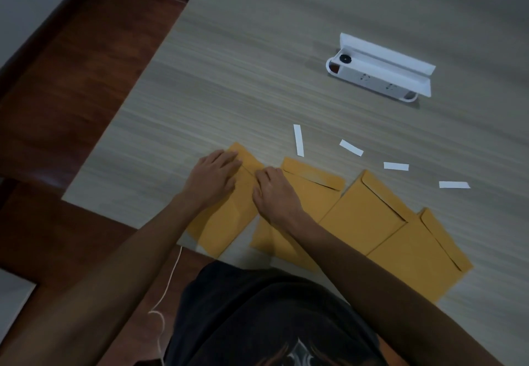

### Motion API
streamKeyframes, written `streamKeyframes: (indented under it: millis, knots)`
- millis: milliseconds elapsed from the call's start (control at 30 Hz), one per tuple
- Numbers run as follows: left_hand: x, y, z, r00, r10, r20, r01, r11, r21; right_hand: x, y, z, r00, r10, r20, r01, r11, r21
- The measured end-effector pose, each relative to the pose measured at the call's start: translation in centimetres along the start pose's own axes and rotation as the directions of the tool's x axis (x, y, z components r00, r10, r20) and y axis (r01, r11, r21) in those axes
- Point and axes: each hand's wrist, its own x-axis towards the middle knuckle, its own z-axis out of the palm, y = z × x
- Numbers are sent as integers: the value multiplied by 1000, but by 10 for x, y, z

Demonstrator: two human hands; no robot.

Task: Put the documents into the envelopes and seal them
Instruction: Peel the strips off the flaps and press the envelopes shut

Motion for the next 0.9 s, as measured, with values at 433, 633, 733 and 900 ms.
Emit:
streamKeyframes:
  millis: [433, 633, 733, 900]
  knots:
    - [1, 2, 5, 1000, 15, -26, -11, 992, 125, -1, 16, 23, 986, -24, 165, 72, 954, -290]
    - [-2, 16, 9, 997, -73, 9, 71, 985, 157, -41, 29, 17, 987, 17, 157, 40, 934, -355]
    - [1, 20, 4, 993, -110, 46, 101, 980, 171, -42, 28, 17, 986, 52, 158, 11, 927, -375]
    - [11, 41, -3, 979, -168, 117, 139, 965, 223, -43, 24, 13, 983, 73, 168, -6, 931, -366]
